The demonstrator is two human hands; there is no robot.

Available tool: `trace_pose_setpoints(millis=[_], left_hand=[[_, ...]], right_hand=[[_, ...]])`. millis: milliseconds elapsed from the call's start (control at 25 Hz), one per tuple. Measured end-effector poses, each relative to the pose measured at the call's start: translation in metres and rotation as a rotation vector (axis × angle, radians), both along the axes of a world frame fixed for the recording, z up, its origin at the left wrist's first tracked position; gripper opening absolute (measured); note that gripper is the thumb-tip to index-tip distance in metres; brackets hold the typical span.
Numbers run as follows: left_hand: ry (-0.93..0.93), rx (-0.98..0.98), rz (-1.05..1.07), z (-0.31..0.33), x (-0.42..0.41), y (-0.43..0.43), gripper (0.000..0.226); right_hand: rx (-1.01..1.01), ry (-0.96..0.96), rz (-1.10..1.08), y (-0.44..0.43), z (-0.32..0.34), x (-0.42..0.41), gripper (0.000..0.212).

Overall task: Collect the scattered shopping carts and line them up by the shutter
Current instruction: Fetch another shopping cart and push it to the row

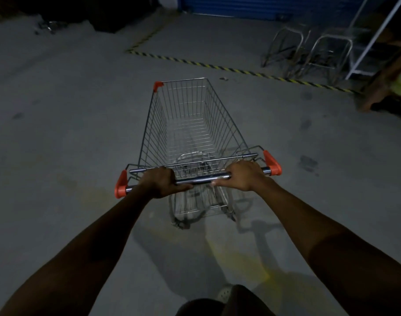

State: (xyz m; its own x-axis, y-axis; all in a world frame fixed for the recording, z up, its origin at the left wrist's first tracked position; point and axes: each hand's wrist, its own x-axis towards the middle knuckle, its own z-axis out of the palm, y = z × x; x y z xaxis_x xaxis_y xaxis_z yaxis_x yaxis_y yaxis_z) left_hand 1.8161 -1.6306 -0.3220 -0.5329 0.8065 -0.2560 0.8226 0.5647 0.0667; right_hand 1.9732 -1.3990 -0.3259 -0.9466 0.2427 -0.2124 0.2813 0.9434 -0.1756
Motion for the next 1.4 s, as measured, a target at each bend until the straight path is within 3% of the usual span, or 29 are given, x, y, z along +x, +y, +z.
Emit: trace_pose_setpoints(millis=[600, 1040, 1200, 1400], left_hand=[[-0.016, 0.026, -0.042, 0.000, -0.065, 0.092, 0.074], [0.029, 0.145, -0.102, -0.007, -0.204, 0.286, 0.076], [-0.111, 0.256, 0.077, -0.002, -0.281, 0.356, 0.074], [0.174, 0.330, 0.120, -0.006, -0.385, 0.379, 0.072]], right_hand=[[0.027, 0.111, -0.023, 0.085, -0.002, -0.055, 0.097], [0.153, 0.063, -0.036, 0.284, 0.002, -0.192, 0.074], [0.165, 0.095, -0.056, 0.356, 0.000, -0.266, 0.079], [0.162, 0.129, -0.106, 0.405, -0.008, -0.371, 0.091]])
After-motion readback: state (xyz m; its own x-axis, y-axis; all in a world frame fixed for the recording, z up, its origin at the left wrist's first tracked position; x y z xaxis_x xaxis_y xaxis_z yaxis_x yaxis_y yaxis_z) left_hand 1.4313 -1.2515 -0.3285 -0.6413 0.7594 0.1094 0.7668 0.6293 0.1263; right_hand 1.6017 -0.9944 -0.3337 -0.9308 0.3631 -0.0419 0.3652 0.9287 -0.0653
